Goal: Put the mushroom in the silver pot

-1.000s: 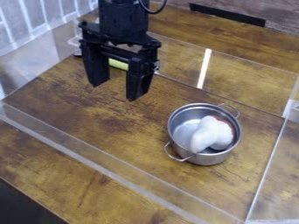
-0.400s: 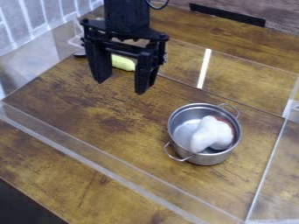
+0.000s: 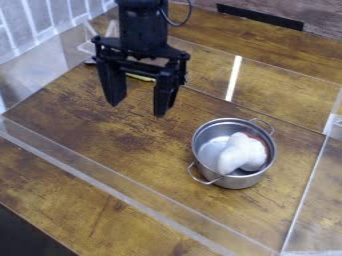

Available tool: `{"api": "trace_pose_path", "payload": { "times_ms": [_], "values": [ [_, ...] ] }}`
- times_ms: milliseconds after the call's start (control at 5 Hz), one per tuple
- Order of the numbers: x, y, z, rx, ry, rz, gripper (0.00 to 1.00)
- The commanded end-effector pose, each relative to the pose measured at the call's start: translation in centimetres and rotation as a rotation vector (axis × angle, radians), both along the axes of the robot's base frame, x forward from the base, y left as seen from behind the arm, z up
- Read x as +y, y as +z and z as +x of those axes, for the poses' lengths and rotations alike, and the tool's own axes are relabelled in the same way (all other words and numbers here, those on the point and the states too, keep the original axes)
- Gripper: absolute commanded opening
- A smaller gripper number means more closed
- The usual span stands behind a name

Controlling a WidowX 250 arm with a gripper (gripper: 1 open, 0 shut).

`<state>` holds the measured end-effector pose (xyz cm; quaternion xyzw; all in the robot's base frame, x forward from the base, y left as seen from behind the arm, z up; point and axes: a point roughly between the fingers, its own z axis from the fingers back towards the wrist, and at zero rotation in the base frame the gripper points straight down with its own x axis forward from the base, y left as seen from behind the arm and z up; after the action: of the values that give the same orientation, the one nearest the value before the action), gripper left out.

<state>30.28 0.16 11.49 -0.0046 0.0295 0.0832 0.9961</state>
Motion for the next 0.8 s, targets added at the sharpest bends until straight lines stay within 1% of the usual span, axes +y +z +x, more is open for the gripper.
{"api": "trace_pose_path", "payload": {
  "times_ms": [0,200,600],
  "values": [
    [1.0,1.1,0.3,-0.04,0.027,0.007,1.0],
    [1.4,0.7,0.3,-0.029,0.052,0.009,1.0],
    [0.2,1.1,0.6,-0.043,0.063,0.017,1.0]
  ]
}}
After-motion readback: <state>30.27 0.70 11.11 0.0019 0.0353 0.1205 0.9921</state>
